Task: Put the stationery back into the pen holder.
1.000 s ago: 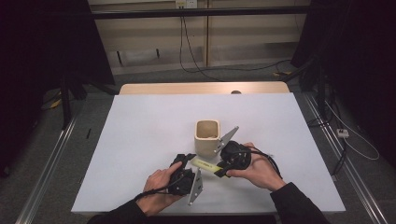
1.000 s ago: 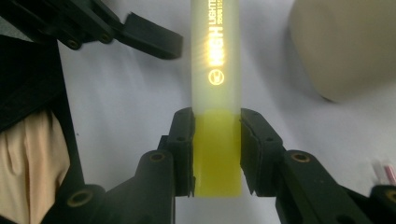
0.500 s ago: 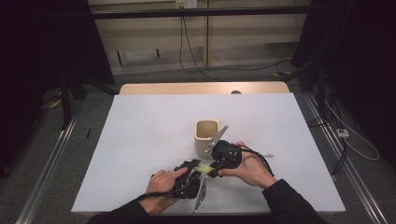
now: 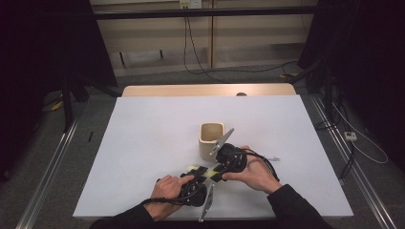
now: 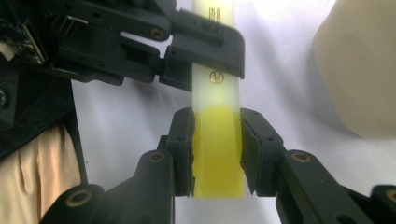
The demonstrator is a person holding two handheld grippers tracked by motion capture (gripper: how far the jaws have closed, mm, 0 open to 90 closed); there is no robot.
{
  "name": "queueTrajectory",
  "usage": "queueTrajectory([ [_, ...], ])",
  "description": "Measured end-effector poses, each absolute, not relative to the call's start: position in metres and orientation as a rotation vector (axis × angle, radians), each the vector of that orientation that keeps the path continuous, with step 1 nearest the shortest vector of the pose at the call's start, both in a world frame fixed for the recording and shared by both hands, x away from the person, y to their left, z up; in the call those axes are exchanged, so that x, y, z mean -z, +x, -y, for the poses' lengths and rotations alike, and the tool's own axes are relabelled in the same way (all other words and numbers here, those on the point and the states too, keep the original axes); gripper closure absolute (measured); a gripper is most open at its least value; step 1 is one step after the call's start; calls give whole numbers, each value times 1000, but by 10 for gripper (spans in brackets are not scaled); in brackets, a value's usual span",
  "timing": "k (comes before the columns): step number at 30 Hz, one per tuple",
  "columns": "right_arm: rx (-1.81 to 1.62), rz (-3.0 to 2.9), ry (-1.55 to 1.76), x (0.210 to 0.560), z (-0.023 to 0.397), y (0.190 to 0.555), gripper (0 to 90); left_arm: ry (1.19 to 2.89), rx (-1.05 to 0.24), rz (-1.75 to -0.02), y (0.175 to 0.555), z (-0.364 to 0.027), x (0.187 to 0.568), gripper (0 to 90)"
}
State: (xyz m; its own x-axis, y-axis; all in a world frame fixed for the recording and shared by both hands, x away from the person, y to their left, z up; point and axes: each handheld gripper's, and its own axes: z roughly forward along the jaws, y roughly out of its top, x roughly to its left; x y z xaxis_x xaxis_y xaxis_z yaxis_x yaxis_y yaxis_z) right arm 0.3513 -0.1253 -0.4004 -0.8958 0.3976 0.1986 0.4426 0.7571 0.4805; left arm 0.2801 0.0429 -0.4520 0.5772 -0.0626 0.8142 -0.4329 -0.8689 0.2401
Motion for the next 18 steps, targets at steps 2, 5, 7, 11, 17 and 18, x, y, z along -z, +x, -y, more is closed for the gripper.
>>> queueTrajectory([
  [2, 830, 2869, -697, 400, 127, 351, 669, 2388, -1188, 380, 281, -43, 452, 763],
  [5, 849, 2856, -705, 401, 130, 350, 670, 2390, -1187, 377, 281, -43, 451, 773],
  [7, 864, 2858, -700, 402, 131, 349, 669, 2393, -1169, 369, 281, -43, 451, 774],
  [11, 904, 2854, -718, 403, 134, 345, 664, 2383, -1098, 311, 282, -43, 451, 776],
  [17, 976, 2858, -739, 405, 141, 341, 519, 2410, -1033, 221, 291, -46, 445, 776],
  [18, 990, 2851, -753, 405, 142, 340, 496, 2397, -1005, 181, 292, -47, 445, 776],
])
